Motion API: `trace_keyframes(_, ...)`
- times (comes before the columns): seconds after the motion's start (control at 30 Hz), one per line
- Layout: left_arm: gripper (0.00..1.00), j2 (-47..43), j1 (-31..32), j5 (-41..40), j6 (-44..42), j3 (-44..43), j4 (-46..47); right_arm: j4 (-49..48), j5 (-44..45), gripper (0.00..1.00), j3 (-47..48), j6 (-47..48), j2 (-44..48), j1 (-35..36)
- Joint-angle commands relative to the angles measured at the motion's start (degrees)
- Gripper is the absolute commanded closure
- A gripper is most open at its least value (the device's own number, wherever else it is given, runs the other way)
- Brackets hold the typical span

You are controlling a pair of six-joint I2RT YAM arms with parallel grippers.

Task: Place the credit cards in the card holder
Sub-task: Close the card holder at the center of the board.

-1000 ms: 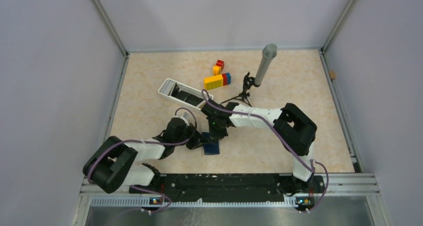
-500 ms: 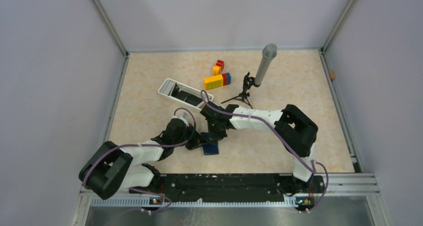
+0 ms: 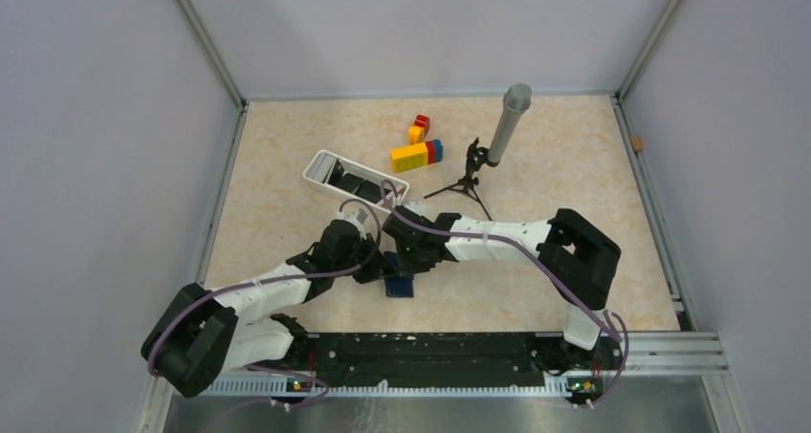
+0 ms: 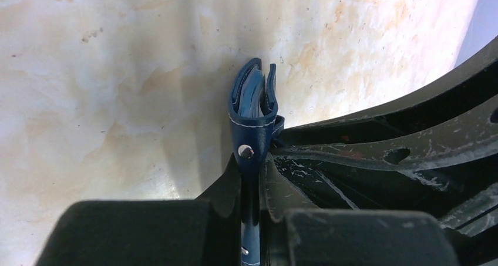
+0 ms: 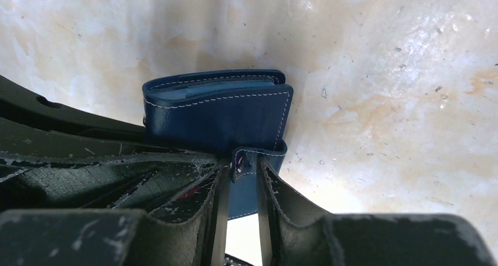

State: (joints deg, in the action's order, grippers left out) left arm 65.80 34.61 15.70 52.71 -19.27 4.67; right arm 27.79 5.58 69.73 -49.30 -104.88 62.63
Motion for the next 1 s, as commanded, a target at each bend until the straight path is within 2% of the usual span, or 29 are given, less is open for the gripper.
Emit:
trace_keyframes(0.0, 1.00, 1.44, 0.55, -0.91, -3.30, -3.01, 2.10, -1.90, -1.98, 0.75, -0.77, -0.99, 2.57, 3.07)
trace_keyframes(0.4, 1.00, 2.13, 0.49, -0.71, -4.04, -3.41, 1.77, -2.45, 1.50, 0.74, -0.83, -1.81, 7.63, 3.05)
trace_keyframes(0.67, 1.00, 2.13, 0.47, -0.76, -4.09, -3.58, 1.66, 4.90, 7.46, 0.76, 1.33, -2.75, 6.36, 3.03)
trace_keyframes(0.97, 1.00, 2.26, 0.50, -0.40, -3.99, -3.60, 1.75, 4.20, 9.07, 0.79, 1.55, -2.54, 5.57, 3.02)
